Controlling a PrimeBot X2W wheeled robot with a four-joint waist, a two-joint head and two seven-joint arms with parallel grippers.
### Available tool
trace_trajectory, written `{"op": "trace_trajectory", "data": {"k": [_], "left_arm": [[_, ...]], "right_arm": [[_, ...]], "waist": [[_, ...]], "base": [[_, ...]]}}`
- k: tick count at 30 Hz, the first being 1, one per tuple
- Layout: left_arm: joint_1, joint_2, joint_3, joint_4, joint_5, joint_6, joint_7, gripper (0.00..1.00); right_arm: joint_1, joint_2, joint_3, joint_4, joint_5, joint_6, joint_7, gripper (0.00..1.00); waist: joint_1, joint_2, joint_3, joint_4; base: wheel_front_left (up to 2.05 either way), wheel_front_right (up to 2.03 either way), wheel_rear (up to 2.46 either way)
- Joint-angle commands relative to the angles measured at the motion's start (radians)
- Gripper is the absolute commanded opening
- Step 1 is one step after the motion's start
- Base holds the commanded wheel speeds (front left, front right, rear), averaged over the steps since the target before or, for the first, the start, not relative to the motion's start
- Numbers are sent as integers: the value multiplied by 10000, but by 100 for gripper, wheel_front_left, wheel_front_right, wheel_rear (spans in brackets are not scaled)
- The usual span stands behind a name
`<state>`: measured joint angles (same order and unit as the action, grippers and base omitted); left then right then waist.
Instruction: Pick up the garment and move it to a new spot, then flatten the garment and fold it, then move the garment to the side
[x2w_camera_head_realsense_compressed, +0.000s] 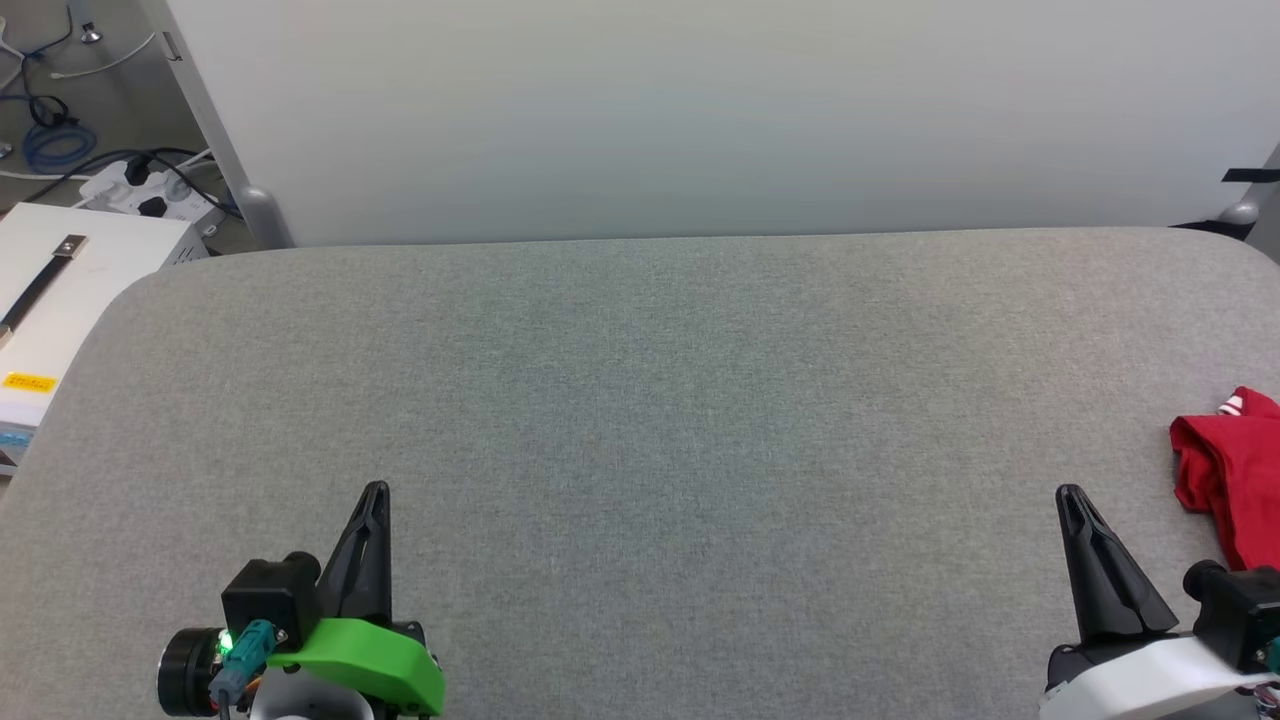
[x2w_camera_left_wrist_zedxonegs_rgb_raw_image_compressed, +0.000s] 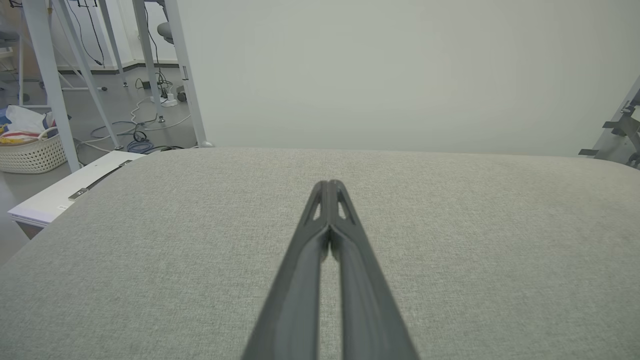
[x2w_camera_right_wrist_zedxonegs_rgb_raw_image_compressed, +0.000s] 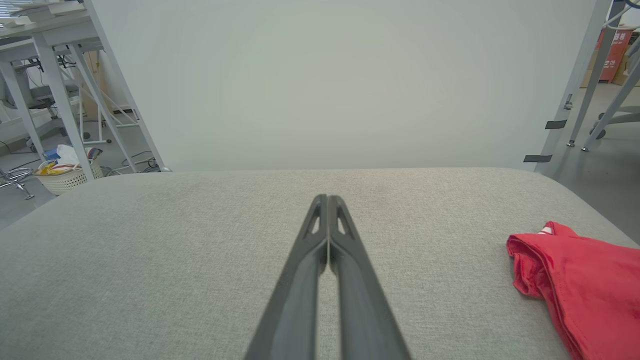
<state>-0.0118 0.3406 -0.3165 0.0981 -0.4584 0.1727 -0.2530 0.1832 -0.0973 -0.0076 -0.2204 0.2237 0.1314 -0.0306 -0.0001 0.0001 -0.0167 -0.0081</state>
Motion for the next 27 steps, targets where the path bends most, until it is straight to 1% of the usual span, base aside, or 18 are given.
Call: {"op": "trace_trajectory", "data": {"k": [1, 27], "left_arm": [[3, -74, 76, -22, 125, -46, 67, 0], [28, -669, 726, -224, 1063, -400, 585, 0]], "right_arm": [[-50, 13, 2, 52, -57, 0, 9, 0], [-425, 109, 18, 505, -516, -2, 71, 0]], "waist": [[1, -1, 3, 1], [1, -1, 37, 18]], "base": [[0, 0, 0], [0, 0, 0]]}}
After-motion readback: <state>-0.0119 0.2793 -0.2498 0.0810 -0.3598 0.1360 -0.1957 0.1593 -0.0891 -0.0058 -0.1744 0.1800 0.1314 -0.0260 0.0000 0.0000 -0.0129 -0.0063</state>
